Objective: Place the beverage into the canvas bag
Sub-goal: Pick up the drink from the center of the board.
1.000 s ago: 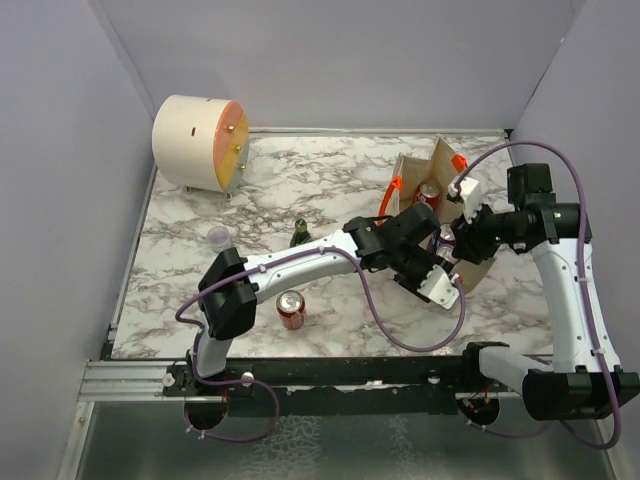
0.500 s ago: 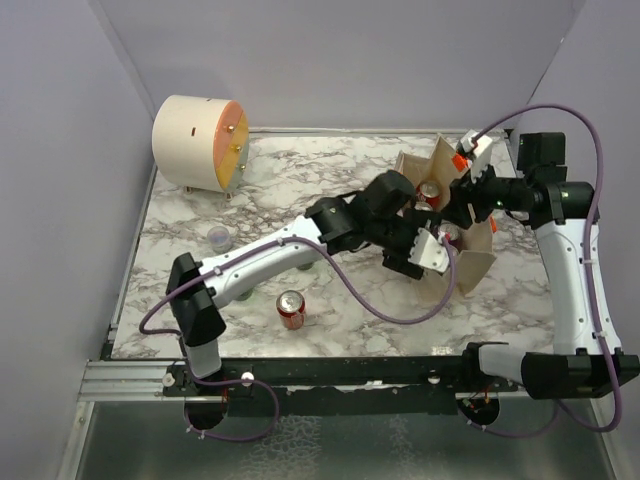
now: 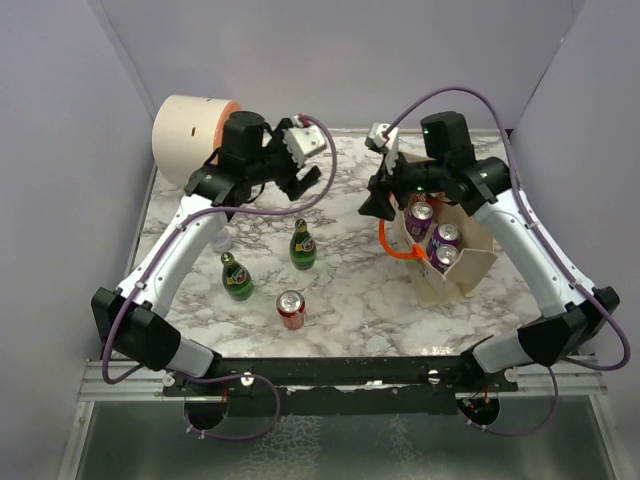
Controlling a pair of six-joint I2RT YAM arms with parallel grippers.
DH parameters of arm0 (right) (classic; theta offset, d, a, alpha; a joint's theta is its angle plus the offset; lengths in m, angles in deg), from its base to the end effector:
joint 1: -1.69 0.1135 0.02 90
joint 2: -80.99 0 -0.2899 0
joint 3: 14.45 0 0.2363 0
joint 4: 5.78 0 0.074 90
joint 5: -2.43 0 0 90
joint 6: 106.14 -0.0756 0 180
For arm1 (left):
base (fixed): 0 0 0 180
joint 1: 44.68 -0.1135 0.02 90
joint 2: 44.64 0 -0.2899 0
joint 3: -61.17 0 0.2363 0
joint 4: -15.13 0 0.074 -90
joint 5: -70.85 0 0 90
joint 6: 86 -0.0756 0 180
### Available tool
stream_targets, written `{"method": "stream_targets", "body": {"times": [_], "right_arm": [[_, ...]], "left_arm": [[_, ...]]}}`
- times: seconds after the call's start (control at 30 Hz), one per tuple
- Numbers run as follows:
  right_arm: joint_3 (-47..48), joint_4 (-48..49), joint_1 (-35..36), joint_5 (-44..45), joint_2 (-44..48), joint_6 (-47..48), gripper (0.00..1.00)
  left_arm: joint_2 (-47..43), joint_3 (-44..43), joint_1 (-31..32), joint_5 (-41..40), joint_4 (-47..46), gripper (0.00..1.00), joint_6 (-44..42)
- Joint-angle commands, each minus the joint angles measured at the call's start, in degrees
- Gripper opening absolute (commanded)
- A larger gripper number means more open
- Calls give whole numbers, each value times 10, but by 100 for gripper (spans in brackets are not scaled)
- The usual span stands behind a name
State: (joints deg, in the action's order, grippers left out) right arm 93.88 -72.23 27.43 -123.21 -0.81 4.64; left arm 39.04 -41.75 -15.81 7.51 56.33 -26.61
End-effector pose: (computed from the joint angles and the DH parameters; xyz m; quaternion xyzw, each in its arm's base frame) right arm 0.2456 0.1673 0.4191 -0.4596 0.7413 0.2944 0.3906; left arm 0.2835 -0.1951 0.4266 0.5121 0.6363 -0.1828 0.5472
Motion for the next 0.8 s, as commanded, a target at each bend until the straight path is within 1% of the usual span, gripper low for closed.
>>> {"method": "stream_targets", "body": {"times": [0.0, 0.17, 0.33, 0.5, 0.67, 0.77], "right_arm": [[24, 56, 58, 12, -46, -21, 62], [35, 81, 109, -3, -107, -8, 69], [64, 103, 140, 3, -180, 3, 74], [70, 115, 160, 22, -236, 44, 81], [90, 125, 171, 28, -285, 60, 81], [108, 125, 177, 28, -307, 61, 80]], "left_arm": [[-44, 53, -90, -54, -51, 81, 131], [-76, 103, -188, -105, -73, 82, 209], [-94, 129, -259, -119, -76, 83, 254], [-102, 131, -287, -101, -82, 83, 266], [-98, 120, -295, -89, -84, 83, 266], [-95, 116, -299, -83, -85, 83, 266]]}}
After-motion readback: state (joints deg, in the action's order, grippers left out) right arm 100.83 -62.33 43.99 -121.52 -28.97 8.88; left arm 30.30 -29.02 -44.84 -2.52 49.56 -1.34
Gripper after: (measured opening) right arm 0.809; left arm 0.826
